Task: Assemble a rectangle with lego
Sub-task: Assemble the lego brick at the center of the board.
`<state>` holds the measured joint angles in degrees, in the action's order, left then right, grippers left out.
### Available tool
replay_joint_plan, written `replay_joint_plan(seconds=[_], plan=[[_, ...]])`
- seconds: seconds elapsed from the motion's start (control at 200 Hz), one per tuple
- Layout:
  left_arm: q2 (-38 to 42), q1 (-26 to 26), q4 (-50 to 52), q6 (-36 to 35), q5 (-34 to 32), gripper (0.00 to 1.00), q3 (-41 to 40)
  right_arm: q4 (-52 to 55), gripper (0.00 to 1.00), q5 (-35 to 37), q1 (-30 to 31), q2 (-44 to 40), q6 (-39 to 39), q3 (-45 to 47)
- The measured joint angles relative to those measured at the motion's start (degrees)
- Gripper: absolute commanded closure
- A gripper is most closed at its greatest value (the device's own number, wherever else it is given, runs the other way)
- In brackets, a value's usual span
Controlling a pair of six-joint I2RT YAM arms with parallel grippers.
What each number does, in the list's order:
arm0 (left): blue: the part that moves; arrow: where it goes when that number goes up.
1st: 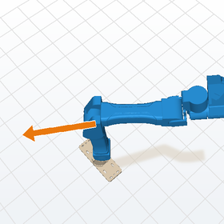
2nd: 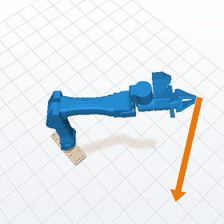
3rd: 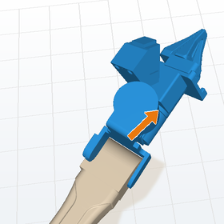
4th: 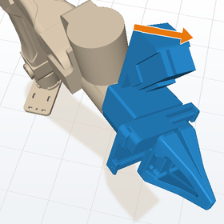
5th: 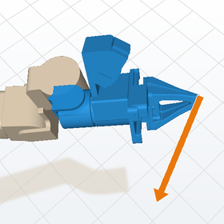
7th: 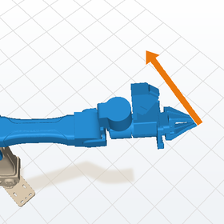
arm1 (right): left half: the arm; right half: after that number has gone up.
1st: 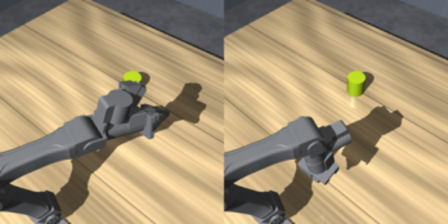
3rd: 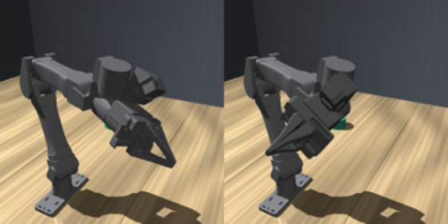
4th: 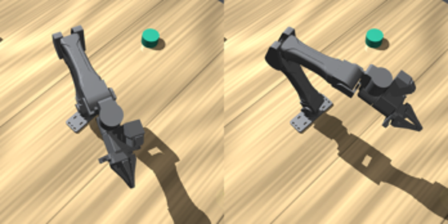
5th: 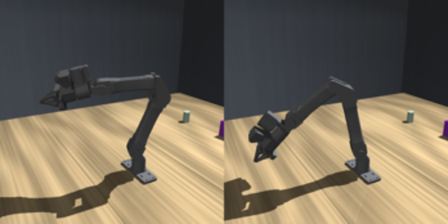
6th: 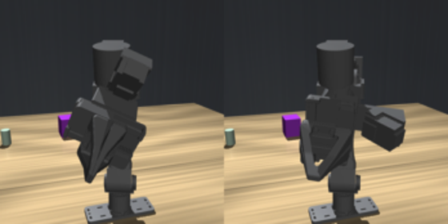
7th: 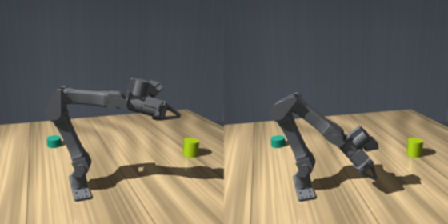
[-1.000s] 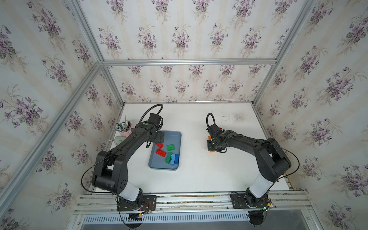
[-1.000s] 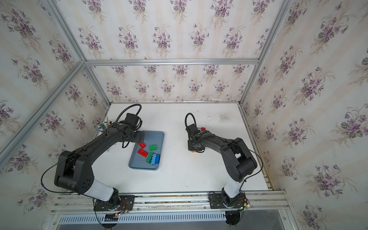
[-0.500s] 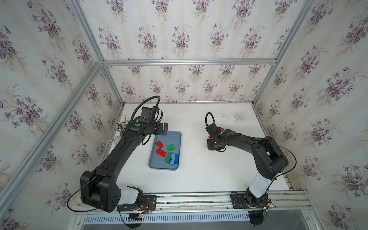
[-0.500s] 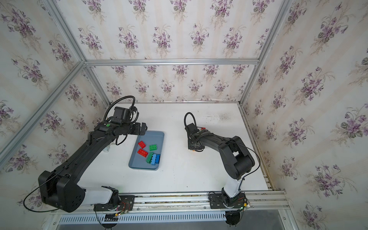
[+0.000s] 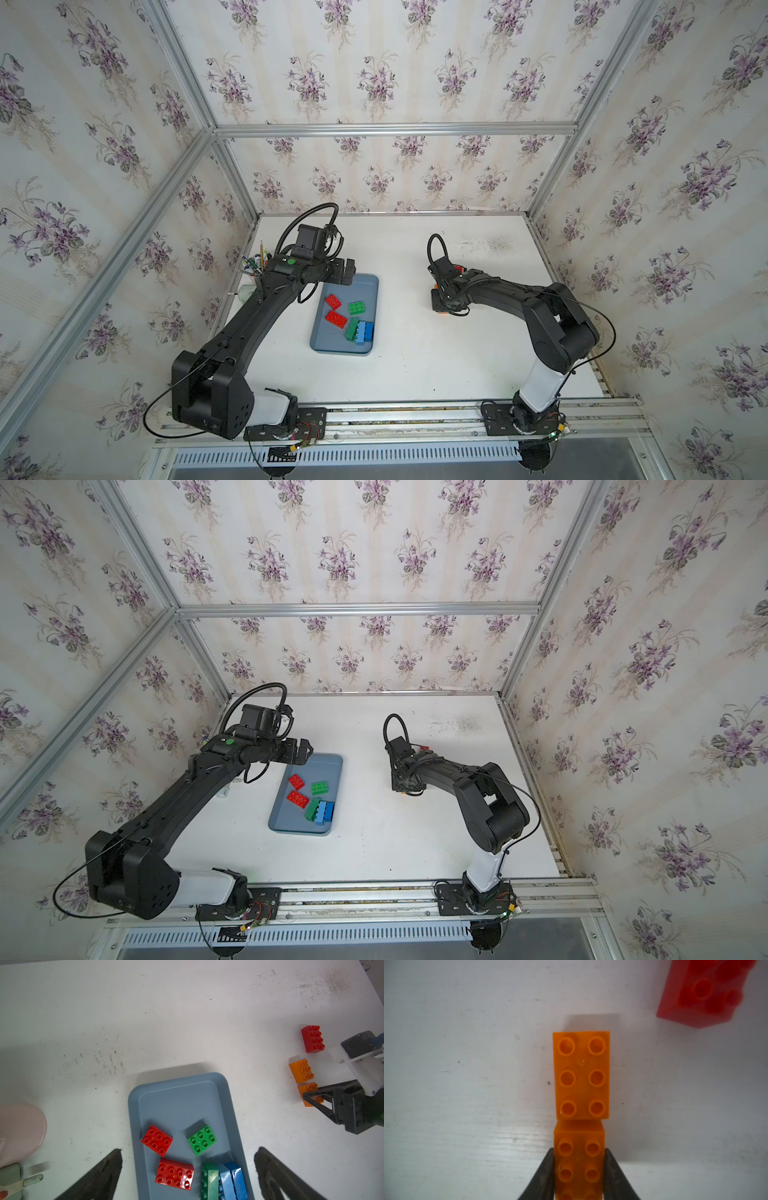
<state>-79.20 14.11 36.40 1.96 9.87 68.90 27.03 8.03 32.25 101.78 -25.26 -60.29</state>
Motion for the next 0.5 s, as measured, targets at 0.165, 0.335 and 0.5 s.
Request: replay_joint_plan(seconds=[0.165, 0.335, 0.5], plan=[[0.0, 0.0, 0.0, 0.0, 0.4, 0.0, 0.0, -0.3, 0.62, 0.3, 0.0, 0.1, 0.3, 0.2], [0.0, 0.0, 0.0, 0.0, 0.6, 0.0, 0.0, 0.2, 0.6, 1.0, 0.0, 0.3, 1.0, 0.5], [0.0, 0.0, 0.0, 0.0, 0.8, 0.0, 0.0, 0.1, 0.59, 1.1, 0.0, 0.3, 1.0, 0.5]])
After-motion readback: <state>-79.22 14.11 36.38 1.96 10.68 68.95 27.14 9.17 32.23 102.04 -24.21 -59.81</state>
